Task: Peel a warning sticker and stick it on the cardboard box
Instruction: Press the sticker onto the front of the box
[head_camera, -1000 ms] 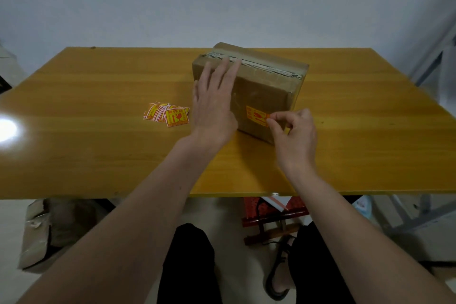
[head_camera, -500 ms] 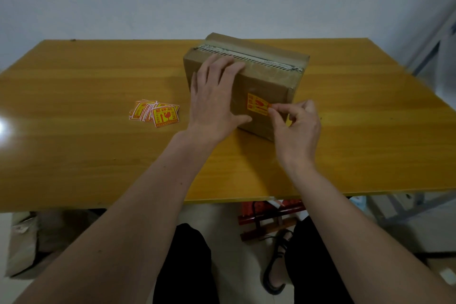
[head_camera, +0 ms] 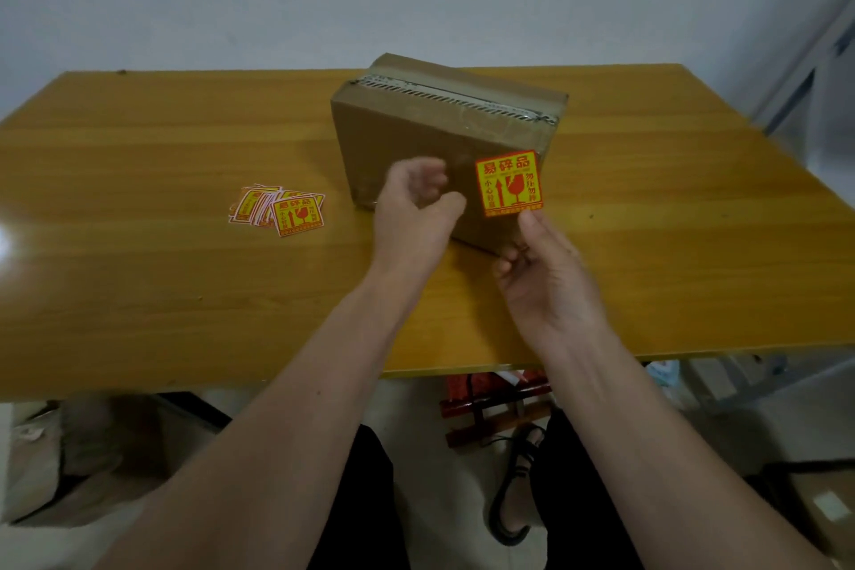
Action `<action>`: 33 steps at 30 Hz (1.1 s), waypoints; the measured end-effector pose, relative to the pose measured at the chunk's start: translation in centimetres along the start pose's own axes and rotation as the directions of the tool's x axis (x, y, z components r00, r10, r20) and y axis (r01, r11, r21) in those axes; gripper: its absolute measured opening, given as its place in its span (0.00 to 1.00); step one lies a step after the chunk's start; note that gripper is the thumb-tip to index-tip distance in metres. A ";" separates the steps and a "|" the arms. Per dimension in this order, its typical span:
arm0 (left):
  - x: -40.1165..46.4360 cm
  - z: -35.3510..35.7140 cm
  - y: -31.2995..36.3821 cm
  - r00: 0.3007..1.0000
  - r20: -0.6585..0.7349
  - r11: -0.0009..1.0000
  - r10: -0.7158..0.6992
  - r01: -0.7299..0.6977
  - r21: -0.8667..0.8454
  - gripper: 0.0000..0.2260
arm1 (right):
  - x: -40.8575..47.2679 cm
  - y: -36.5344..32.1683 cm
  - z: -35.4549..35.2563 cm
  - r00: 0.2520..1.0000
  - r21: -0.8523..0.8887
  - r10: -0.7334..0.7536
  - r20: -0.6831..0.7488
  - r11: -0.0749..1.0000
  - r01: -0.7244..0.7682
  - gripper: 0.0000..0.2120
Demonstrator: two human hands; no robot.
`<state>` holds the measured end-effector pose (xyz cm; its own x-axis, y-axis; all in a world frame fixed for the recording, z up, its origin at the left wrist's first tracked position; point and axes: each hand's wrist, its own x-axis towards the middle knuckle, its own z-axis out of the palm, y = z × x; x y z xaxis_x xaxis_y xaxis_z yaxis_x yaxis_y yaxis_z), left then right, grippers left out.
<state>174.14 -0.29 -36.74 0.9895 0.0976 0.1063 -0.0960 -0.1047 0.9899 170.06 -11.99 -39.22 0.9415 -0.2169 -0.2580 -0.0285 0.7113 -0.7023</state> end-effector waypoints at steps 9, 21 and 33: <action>-1.3 0.3 -1.0 0.987 0.074 0.959 -0.143 0.157 -0.235 0.03 | -0.7 1.0 0.5 0.997 0.046 0.074 -0.016 0.996 -0.073 0.17; -0.6 -1.6 -0.5 0.998 0.065 0.997 0.004 0.001 -0.074 0.03 | -0.8 -0.2 1.3 0.891 -0.669 -0.453 -0.034 0.672 0.316 0.05; 0.0 -0.1 -1.2 0.986 -0.121 0.969 0.118 -0.088 0.233 0.12 | 0.6 -0.7 1.6 0.858 -0.774 -0.514 0.005 0.541 0.329 0.01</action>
<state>174.29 -0.07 -37.87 0.9509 0.2036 0.2332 -0.1546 -0.3404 0.9275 171.20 -11.54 -37.84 0.8237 -0.5487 0.1433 0.0343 -0.2041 -0.9784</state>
